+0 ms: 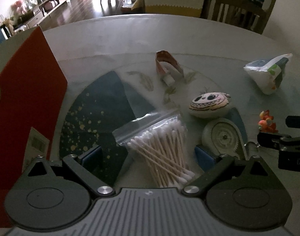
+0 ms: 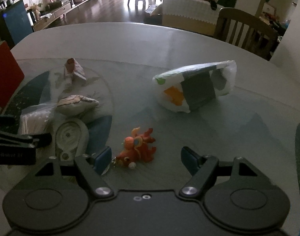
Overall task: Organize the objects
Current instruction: 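Grasp the cotton swab bag with left gripper while right gripper grasps orange keychain toy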
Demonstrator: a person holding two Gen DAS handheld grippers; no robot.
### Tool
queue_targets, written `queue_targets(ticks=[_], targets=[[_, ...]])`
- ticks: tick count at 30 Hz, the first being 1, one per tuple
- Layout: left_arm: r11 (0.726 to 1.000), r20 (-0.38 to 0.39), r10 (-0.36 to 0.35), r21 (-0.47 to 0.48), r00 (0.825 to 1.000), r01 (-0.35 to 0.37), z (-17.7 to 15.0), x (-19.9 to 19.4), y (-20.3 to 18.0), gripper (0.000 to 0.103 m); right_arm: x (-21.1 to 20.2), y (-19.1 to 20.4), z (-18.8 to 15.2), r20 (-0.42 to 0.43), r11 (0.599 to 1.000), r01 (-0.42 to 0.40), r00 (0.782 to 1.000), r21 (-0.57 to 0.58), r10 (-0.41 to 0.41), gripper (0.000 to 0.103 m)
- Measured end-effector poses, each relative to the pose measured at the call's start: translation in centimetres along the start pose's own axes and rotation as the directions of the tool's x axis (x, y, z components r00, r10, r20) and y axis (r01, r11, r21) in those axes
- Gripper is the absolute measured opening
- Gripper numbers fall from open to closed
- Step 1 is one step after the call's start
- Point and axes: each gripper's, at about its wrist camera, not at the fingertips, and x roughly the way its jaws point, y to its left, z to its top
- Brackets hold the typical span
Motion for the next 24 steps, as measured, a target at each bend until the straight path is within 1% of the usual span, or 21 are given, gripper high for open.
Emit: queue_targets(ticks=[4, 6, 13, 15, 16, 17, 18, 19, 20, 21, 22, 23, 24], targets=[[1.000, 0.016, 0.003, 0.010, 1.000, -0.003, 0.0, 0.1, -0.3, 0.100, 0.7, -0.1, 0.0, -0.006, 1.000, 0.000, 1.000, 0.003, 0.000, 0.077], [1.000, 0.021, 0.005, 0.009, 1.000, -0.005, 0.0, 0.1, -0.3, 0.100, 0.7, -0.1, 0.0, 0.001, 1.000, -0.008, 1.000, 0.005, 0.007, 0.075], [1.000, 0.038, 0.004, 0.010, 0.999, -0.004, -0.1, 0.2, -0.2, 0.100, 0.3, -0.4, -0.6, 0.008, 1.000, -0.021, 1.000, 0.008, 0.020, 0.075], [1.000, 0.042, 0.001, 0.014, 0.999, -0.002, -0.2, 0.2, -0.2, 0.100, 0.1, -0.4, -0.7, 0.008, 1.000, -0.019, 1.000, 0.011, 0.019, 0.072], [1.000, 0.042, 0.000, 0.015, 0.999, -0.001, -0.2, 0.2, -0.2, 0.100, 0.1, -0.3, -0.8, 0.010, 1.000, -0.019, 1.000, 0.009, 0.019, 0.067], [1.000, 0.042, -0.003, 0.017, 0.999, 0.002, -0.2, 0.2, -0.1, 0.099, -0.1, -0.2, -0.8, 0.013, 1.000, -0.022, 1.000, 0.004, 0.022, 0.059], [1.000, 0.046, -0.006, 0.024, 0.999, 0.004, -0.2, 0.1, -0.2, 0.096, -0.1, -0.1, -0.8, 0.015, 1.000, -0.025, 1.000, -0.001, 0.025, 0.055], [1.000, 0.051, -0.011, 0.030, 0.999, 0.009, -0.2, 0.0, -0.2, 0.091, -0.2, -0.1, -0.8, 0.015, 1.000, -0.028, 1.000, -0.004, 0.028, 0.048], [0.999, 0.054, -0.016, 0.038, 0.998, 0.013, -0.3, -0.1, -0.3, 0.088, -0.3, -0.1, -0.8, 0.014, 1.000, -0.029, 0.999, -0.002, 0.029, 0.041], [0.999, 0.056, -0.020, 0.046, 0.998, 0.018, -0.2, -0.2, -0.4, 0.082, -0.4, -0.1, -0.7, 0.014, 1.000, -0.029, 0.999, -0.001, 0.029, 0.038], [0.998, 0.056, -0.024, 0.052, 0.998, 0.021, -0.2, -0.4, -0.5, 0.075, -0.4, -0.1, -0.7, 0.013, 1.000, -0.028, 1.000, 0.001, 0.028, 0.031], [0.998, 0.055, -0.029, 0.059, 0.998, 0.026, -0.1, -0.5, -0.6, 0.071, -0.5, -0.2, -0.7, 0.012, 1.000, -0.028, 1.000, 0.005, 0.028, 0.023], [0.997, 0.055, -0.036, 0.065, 0.998, 0.033, -0.1, -0.6, -0.6, 0.064, -0.5, -0.3, -0.7, 0.012, 1.000, -0.029, 1.000, 0.009, 0.029, 0.023]])
